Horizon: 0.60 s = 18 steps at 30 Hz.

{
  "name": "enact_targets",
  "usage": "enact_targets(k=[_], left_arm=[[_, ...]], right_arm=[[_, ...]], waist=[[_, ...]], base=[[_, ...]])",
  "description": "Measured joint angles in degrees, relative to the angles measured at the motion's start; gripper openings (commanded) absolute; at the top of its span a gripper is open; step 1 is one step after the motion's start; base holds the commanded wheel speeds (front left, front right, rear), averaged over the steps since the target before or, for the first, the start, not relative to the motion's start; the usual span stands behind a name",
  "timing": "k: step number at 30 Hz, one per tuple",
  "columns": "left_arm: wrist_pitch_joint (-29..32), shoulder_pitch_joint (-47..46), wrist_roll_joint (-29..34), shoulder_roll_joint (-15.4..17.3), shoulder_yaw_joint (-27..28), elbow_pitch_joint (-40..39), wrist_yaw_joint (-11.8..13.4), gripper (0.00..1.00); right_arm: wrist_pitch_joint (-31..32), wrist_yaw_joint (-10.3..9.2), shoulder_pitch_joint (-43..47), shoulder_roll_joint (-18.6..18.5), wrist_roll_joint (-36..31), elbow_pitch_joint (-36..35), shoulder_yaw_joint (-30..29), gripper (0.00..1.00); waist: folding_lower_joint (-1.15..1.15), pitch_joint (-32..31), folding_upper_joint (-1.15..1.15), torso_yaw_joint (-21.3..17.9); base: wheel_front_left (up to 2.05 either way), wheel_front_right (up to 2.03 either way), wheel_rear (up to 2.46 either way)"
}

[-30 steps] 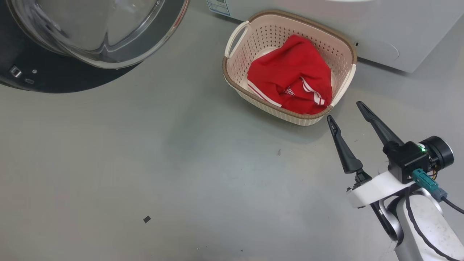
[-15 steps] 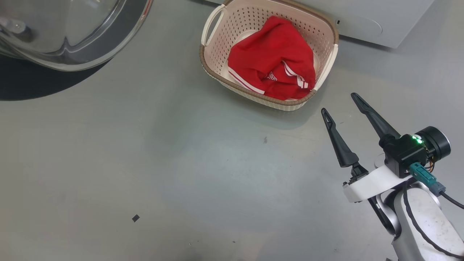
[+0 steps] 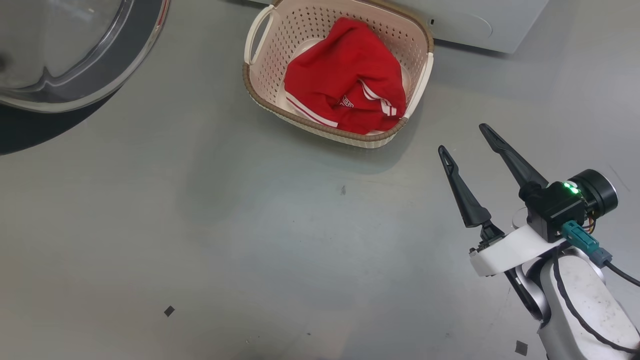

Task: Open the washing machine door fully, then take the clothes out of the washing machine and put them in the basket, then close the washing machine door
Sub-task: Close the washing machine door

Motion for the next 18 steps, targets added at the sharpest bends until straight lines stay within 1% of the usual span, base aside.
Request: enact_targets(k=[7, 18], left_arm=[[3.65, -2.56, -1.26, 0.34, 1.24, 4.75, 0.08, 0.0], [9.14, -5.4, -1.58, 0.8, -1.7, 8.54, 0.1, 0.0]], right_arm=[[-0.04, 0.0, -0.01, -0.12, 0.04, -0.07, -0.03, 1.0], [-0.05, 0.0, -0.04, -0.42, 0.04, -0.15, -0.04, 1.0]], waist=[[0.0, 0.27, 0.0, -1.03], [0.0, 0.66, 0.0, -1.36]], base=[[0.0, 0.0, 0.0], [0.0, 0.0, 0.0]])
